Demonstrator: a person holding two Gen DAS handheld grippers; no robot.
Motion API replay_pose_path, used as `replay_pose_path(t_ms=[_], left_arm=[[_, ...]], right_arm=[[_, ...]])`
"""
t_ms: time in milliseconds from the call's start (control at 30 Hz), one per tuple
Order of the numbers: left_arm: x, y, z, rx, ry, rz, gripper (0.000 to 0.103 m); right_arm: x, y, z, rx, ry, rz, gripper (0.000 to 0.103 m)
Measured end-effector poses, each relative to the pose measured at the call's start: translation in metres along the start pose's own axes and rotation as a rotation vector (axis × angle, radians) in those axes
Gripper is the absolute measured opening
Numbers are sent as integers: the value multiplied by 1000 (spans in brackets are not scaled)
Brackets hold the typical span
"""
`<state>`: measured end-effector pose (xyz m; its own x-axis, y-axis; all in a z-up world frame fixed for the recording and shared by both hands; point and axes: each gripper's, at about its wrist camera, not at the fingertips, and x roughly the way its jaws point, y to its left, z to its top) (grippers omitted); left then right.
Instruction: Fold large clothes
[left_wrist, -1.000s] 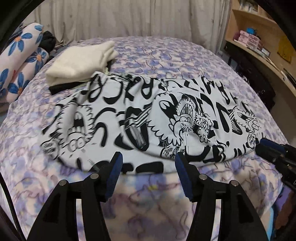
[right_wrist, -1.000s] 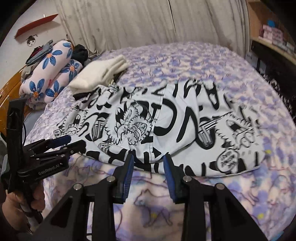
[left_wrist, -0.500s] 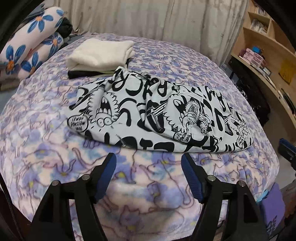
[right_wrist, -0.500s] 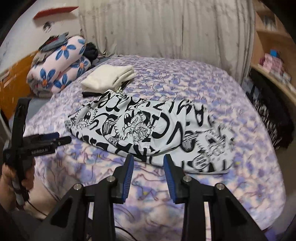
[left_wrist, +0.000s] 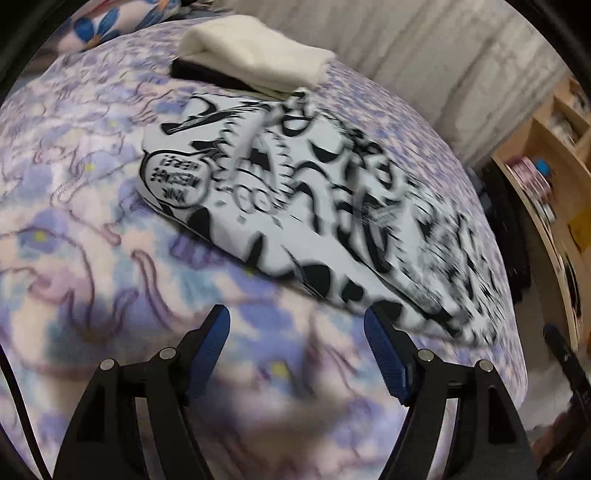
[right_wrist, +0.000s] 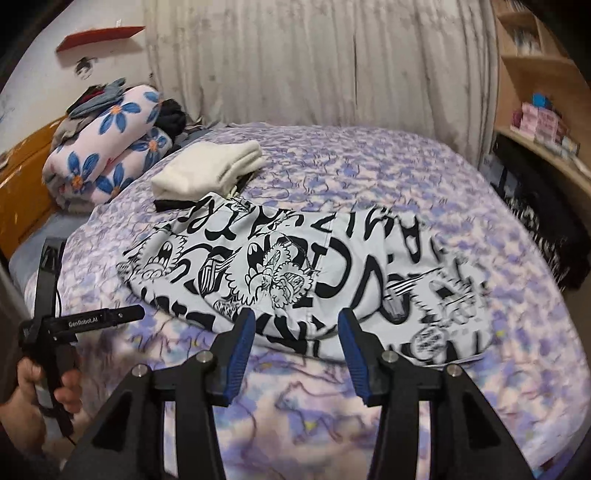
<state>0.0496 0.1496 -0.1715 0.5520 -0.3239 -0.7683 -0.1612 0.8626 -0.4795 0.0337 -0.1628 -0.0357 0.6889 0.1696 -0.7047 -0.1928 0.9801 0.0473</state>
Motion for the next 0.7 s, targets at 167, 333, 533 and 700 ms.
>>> replay_pose_path(t_ms=[167, 333, 533, 700], left_arm=[[36, 20, 31, -89, -18, -11, 74], [71, 30, 61, -172, -33, -20, 74], [80, 25, 85, -182, -149, 5, 28], [53, -17, 91, -11, -300, 76, 9]], right_arm=[[36, 8, 8, 9, 14, 6, 44], [76, 9, 24, 33, 44, 24, 40], [142, 6, 50, 35, 78, -15, 14], [187, 14, 52, -27, 99, -49, 5]])
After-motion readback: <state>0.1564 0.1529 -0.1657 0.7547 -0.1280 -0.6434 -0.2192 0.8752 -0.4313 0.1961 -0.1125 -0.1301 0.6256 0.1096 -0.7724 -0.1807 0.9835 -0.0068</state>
